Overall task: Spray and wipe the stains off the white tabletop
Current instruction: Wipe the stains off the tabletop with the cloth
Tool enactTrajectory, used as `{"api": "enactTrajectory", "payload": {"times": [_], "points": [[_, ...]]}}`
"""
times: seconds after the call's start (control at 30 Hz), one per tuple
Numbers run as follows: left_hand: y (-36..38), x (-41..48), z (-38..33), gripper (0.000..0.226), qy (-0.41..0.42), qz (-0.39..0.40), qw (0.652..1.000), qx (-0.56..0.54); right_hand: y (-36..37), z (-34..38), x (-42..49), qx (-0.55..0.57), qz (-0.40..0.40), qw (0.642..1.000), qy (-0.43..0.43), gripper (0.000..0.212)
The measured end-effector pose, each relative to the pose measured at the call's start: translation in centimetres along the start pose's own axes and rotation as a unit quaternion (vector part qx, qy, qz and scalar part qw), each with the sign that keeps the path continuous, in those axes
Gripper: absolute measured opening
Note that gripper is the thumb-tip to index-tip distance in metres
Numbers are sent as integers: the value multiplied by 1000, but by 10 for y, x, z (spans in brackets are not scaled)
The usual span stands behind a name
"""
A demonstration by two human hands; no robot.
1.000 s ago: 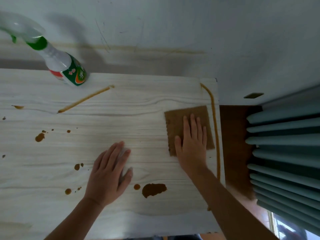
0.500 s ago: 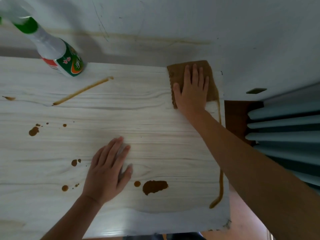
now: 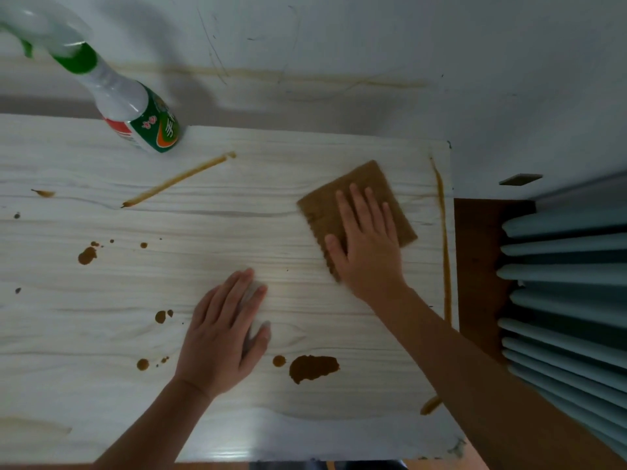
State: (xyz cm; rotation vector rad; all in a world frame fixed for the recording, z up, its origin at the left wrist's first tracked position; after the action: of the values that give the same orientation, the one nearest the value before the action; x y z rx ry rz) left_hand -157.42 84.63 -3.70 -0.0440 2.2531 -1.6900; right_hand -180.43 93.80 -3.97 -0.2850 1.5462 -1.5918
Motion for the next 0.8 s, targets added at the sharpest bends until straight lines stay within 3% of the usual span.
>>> {"api": "enactTrajectory", "payload": {"times": [0.17, 0.27, 0.4, 0.53, 0.63, 0.8], "points": [[-1, 0, 0, 59, 4, -9, 1000, -6, -31, -43, 48, 9, -20, 995, 101, 72], [-1, -1, 0, 59, 1, -8, 1000, -7, -43, -30, 91, 26, -8, 990, 136, 70], [-1, -1, 0, 59, 3, -7, 1000, -5, -44, 40, 118, 7, -6, 998, 61, 67], [-1, -1, -1, 59, 2, -5, 1000, -2, -26, 66, 90, -8, -12, 1000, -7, 69], [-1, 0, -1, 59, 4, -5, 1000, -2, -18, 50, 61, -12, -20, 999, -49, 69], [0, 1, -1, 59, 1, 0, 1000, 1, -26, -39, 34, -13, -40, 999, 29, 68]]}}
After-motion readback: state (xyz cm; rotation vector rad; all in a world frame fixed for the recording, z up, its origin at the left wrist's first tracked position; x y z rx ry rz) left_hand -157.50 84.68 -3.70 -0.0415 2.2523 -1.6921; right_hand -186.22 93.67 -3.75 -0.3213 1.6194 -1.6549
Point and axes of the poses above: each hand's wrist, its own x-axis towards the middle knuckle, its own y-axis out of the palm, z = x × y, the point moved 10 cm from there along x, towards the middle knuckle, and after that the axes turned 15 degrees about z, right-handed, at the moved point
